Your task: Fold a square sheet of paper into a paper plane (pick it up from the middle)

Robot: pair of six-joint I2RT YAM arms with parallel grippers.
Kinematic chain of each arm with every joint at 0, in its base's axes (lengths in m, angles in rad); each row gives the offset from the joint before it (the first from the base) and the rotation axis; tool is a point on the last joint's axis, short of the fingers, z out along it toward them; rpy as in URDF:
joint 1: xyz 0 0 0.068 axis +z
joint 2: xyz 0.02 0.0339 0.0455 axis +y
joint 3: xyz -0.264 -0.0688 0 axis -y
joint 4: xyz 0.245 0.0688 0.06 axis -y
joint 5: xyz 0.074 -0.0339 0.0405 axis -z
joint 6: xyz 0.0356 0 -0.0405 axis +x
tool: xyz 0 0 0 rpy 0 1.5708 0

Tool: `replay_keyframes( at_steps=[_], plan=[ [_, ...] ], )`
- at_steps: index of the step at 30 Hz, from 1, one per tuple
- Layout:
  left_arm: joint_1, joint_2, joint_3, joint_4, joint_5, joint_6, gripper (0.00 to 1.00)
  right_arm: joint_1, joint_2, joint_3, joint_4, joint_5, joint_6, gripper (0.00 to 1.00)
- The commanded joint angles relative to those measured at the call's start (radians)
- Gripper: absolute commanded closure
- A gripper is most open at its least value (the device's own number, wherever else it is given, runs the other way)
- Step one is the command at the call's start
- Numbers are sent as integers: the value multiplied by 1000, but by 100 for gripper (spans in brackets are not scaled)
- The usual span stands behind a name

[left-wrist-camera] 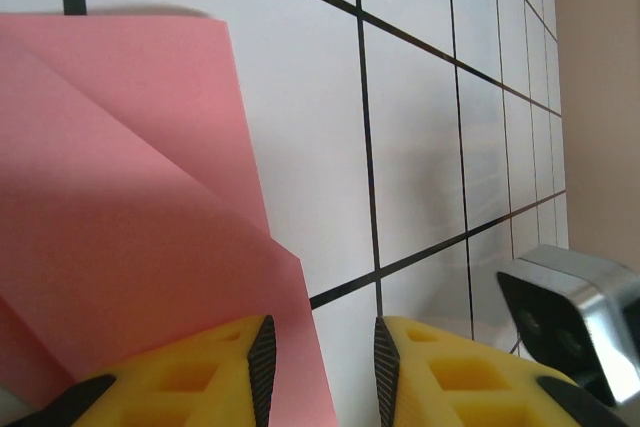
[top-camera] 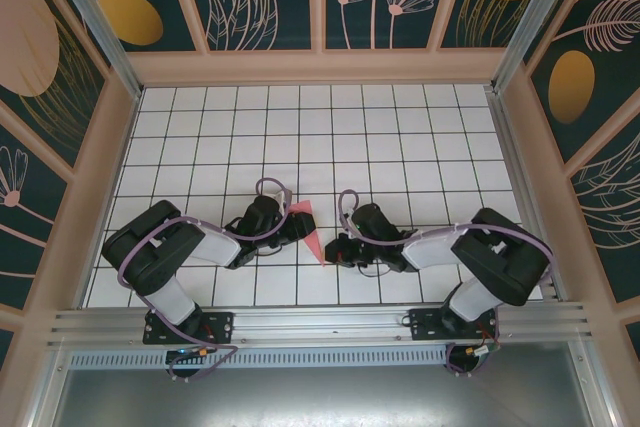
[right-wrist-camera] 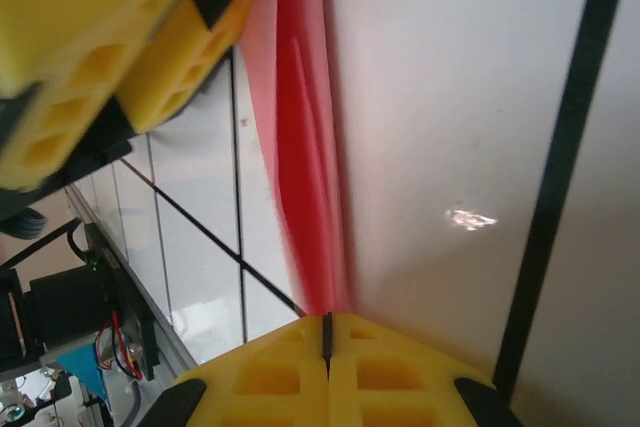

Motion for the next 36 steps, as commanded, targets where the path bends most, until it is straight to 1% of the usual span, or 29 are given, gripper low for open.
replay_keyframes(
  at_steps=[1, 4, 9, 14, 17, 23, 29, 31, 36],
  plan=[
    [1, 39, -32, -161, -49, 10, 65, 5, -43, 54, -26, 29, 1, 93],
    [0, 40, -31, -161, -49, 11, 65, 7, -4, 100, 7, 8, 19, 94],
    [1, 42, -28, -159, -44, 7, 65, 8, 104, 166, 31, 17, 56, 94],
    [1, 42, -28, -162, -47, 8, 65, 15, 176, 128, 88, 18, 115, 94],
    [1, 43, -27, -161, -50, 3, 65, 28, 193, 92, 82, 31, 124, 93],
    [0, 45, -30, -169, -58, -1, 65, 40, 162, 23, 68, 49, 134, 93],
    [1, 44, -30, -170, -64, -19, 66, 72, 115, 14, 55, 13, 99, 91],
    [1, 75, -29, -168, -63, -26, 66, 88, 108, 17, 27, 7, 86, 90],
    [0, 77, -30, -169, -63, -32, 67, 120, 79, -10, -28, 40, 84, 90]
  ],
)
